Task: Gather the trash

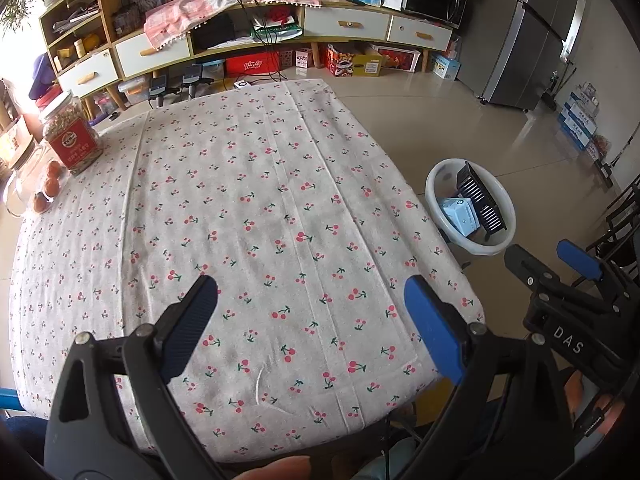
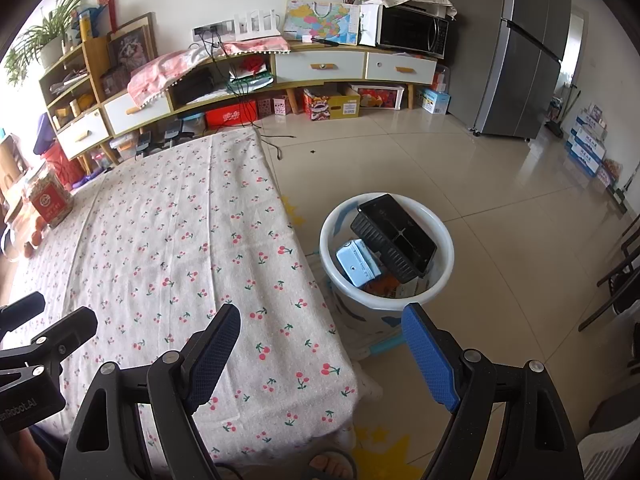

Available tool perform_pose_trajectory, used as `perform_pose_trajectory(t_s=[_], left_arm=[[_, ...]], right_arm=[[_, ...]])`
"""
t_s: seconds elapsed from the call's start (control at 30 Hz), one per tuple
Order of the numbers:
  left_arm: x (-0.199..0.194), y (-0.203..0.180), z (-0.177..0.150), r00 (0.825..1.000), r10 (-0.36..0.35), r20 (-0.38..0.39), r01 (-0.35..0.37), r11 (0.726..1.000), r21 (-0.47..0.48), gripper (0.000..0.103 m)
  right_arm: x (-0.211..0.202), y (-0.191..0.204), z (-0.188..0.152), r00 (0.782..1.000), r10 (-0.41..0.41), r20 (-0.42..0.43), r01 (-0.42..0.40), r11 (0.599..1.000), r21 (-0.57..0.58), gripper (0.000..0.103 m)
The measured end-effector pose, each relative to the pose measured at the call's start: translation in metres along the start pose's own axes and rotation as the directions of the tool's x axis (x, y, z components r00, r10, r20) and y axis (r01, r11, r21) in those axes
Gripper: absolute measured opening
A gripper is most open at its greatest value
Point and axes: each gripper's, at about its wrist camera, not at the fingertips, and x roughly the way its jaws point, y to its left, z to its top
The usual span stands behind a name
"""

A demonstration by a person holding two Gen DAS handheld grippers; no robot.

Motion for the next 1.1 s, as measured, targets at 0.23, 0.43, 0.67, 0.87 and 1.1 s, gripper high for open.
perform_pose_trajectory(t_s=[0.23,0.43,0.67,0.87,1.1], left_arm=[[-0.0006,-0.0017,-0.0007,1.000,0.000,0.004,0.000,1.000,0.004,0.094],[-0.0006,-0.0015,-0.0007,1.000,-0.005,0.003,0.005,1.000,0.008,0.094],[-0.0013,0.0005,-0.0010,1.000,-0.012,0.002,0.012,1.000,-0.001,0.094],[-0.0011,0.0002,-0.0010,1.000,-0.014,0.002,0.014,1.000,0.000,0.094],[-0.0011,-0.0009,-0.0011,1.000,-0.017,-0.001,0.017,1.000,0.003,0.094]], right_arm=[[0.0013,-0.0002,-0.0010,1.000,0.000,-0.002,0.000,1.000,-0.001,0.084],[0.0016,-0.0006,-0.0010,1.000,0.000,-0.002,0.000,1.000,-0.003,0.084],[0.0034,-0.0018,-0.0040,1.000,-0.002,-0.004,0.002,1.000,-0.004,0.084],[0.0039,-0.0027,-0.0039,1.000,-0.003,-0.006,0.003,1.000,-0.006,0.084],[0.0038,-0.0035,-0.0038,1.000,-0.003,-0.006,0.002,1.000,-0.007,0.084]])
